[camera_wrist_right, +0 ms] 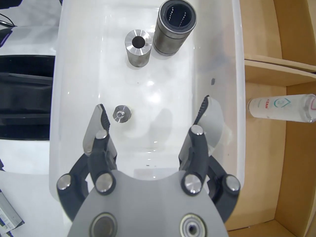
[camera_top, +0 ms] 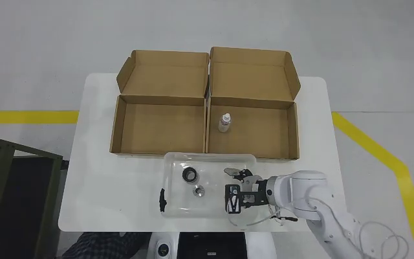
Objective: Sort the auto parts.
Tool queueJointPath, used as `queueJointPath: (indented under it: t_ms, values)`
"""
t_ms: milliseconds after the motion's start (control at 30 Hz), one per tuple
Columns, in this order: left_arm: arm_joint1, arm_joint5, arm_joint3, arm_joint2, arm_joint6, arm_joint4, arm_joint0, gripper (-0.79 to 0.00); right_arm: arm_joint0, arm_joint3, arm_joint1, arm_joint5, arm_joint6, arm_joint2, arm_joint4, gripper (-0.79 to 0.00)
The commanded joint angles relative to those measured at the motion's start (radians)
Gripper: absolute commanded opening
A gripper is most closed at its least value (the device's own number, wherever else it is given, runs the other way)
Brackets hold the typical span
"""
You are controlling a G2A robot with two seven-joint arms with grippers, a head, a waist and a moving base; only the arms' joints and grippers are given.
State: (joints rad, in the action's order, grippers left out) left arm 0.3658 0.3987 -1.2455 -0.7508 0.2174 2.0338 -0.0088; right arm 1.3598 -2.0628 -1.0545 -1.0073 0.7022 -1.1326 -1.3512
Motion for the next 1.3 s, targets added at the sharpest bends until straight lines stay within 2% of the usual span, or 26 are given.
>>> queueJointPath:
  t_ms: [0, 567, 733, 933, 1200, 1267]
  values:
    - [0.0, 0.0, 0.0, 0.0, 0.0, 0.0, 0.0, 0.0, -0.007, 0.002, 0.001, -0.004, 0.011, 0.011, -0.004, -0.175]
    - [0.0, 0.0, 0.0, 0.0, 0.0, 0.0, 0.0, 0.0, -0.085, 0.055, 0.022, -0.005, 0.106, 0.134, 0.047, -0.225]
    - [0.0, 0.0, 0.0, 0.0, 0.0, 0.0, 0.0, 0.0, -0.106, 0.073, 0.032, -0.002, 0.108, 0.159, 0.049, -0.268]
    - [0.0, 0.0, 0.0, 0.0, 0.0, 0.0, 0.0, 0.0, -0.13, 0.09, 0.044, 0.005, 0.115, 0.195, 0.064, -0.385]
    - [0.0, 0.0, 0.0, 0.0, 0.0, 0.0, 0.0, 0.0, -0.171, 0.107, 0.061, 0.025, 0.136, 0.248, 0.078, -0.406]
    - [0.0, 0.0, 0.0, 0.0, 0.0, 0.0, 0.0, 0.0, -0.182, 0.111, 0.066, 0.03, 0.14, 0.261, 0.087, -0.453]
